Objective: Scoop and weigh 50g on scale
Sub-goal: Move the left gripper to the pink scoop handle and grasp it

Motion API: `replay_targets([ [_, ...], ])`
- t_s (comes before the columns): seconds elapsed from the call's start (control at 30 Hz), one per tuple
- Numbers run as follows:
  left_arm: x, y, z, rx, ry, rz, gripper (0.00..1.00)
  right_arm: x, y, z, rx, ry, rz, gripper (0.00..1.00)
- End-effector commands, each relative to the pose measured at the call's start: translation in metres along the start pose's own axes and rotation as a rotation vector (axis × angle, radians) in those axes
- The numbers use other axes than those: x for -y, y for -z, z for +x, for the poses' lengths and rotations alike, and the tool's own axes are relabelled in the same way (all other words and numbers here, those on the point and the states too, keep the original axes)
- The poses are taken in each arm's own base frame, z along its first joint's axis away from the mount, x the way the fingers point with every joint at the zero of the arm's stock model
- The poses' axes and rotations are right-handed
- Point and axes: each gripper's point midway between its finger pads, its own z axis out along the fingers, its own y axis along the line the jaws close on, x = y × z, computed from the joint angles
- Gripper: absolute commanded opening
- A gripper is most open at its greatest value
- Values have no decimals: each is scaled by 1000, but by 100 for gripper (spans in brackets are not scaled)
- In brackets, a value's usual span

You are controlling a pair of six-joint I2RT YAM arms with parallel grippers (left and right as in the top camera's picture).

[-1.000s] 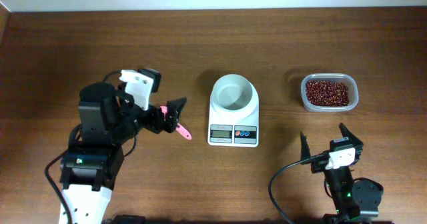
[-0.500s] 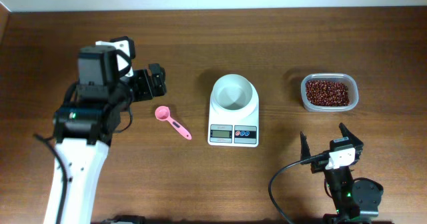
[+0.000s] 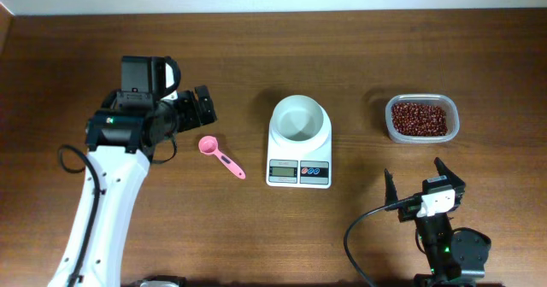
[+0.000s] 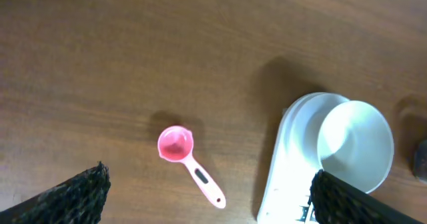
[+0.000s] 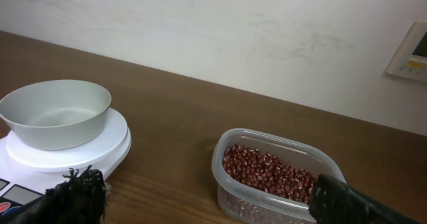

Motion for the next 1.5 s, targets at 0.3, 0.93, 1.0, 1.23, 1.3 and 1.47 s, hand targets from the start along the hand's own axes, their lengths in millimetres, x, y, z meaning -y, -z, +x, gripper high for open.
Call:
replay_targets([
  [0.3, -21, -51, 13, -128, 121, -122, 92, -1, 0, 3, -3, -9, 0, 99],
  [0.93, -49, -115, 63, -365, 257, -270, 62, -1, 0, 3, -3, -8, 0, 99],
  [1.0, -52, -123, 70, -392, 261, -284, 58, -1, 0, 3, -3, -9, 0, 99],
  [1.23, -63, -141, 86, -452, 256, -338, 48, -1, 0, 3, -3, -9, 0, 99],
  [1.3, -67, -148, 94, -477, 256, -353, 47, -1, 0, 3, -3, -9, 0, 99],
  [1.47, -71, -165, 100, -490, 256, -359, 43, -1, 0, 3, -3, -9, 0, 99],
])
